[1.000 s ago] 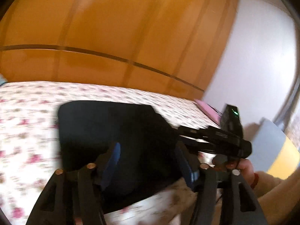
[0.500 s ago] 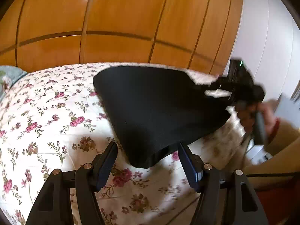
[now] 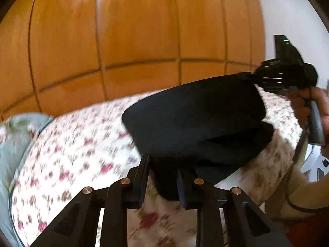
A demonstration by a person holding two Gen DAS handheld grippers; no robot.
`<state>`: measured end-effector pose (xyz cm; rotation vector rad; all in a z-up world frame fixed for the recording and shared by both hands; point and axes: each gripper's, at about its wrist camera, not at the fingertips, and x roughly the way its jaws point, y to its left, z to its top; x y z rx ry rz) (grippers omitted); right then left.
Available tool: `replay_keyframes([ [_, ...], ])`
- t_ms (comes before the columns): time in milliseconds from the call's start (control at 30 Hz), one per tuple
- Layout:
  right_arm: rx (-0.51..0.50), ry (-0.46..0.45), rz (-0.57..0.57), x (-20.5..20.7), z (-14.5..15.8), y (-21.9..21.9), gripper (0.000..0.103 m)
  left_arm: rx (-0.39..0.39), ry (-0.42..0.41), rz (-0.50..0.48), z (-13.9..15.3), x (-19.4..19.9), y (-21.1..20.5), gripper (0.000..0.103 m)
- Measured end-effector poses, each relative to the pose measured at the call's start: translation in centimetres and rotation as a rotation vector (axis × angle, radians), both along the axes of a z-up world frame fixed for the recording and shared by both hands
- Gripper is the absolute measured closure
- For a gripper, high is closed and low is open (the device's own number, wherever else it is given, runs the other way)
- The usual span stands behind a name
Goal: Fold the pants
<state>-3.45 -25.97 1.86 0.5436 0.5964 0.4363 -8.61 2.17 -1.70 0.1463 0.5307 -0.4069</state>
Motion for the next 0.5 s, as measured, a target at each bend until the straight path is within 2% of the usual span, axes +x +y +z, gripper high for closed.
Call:
replay_keyframes([
  [100, -0.010, 0.015, 0.009, 0.1, 0.1, -0.7, 0.100, 0.031, 0.015, -0.010, -0.7, 0.5, -0.5, 0.078],
  [167, -0.018, 0.069, 0.031, 0.5, -1.4, -0.4, 0.098, 0.021, 0.086, 0.012, -2.0, 1.3, 0.2, 0.078],
  [200, -0.019, 0.110, 0.029, 0.7, -2.4, -0.3, 0.089, 0.017, 0.109, 0.024, -2.6, 1.5, 0.6, 0.078],
  [233, -0.015, 0.148, 0.031, 0.8, -3.3, -0.2, 0.070, 0.016, 0.138, 0.040, -3.3, 1.7, 1.2, 0.076],
  [267, -0.007, 0.177, 0.033, 0.8, -4.3, -0.1, 0.057, 0.015, 0.153, 0.045, -3.7, 1.8, 1.5, 0.076],
  [300, 0.001, 0.188, 0.021, 0.5, -4.9, -0.2, 0.040, 0.005, 0.171, 0.049, -4.2, 1.8, 2.0, 0.075],
  [367, 0.036, 0.191, 0.003, 0.1, -5.7, -0.8, 0.037, -0.019, 0.190, 0.052, -4.8, 1.7, 2.3, 0.072],
  [433, 0.082, 0.233, 0.032, 0.6, -6.7, -1.2, 0.037, -0.045, 0.205, 0.050, -5.2, 1.7, 2.6, 0.071],
  [500, 0.084, 0.248, 0.056, 1.2, -7.0, -1.1, 0.038, -0.057, 0.217, 0.051, -5.6, 1.8, 2.6, 0.070],
])
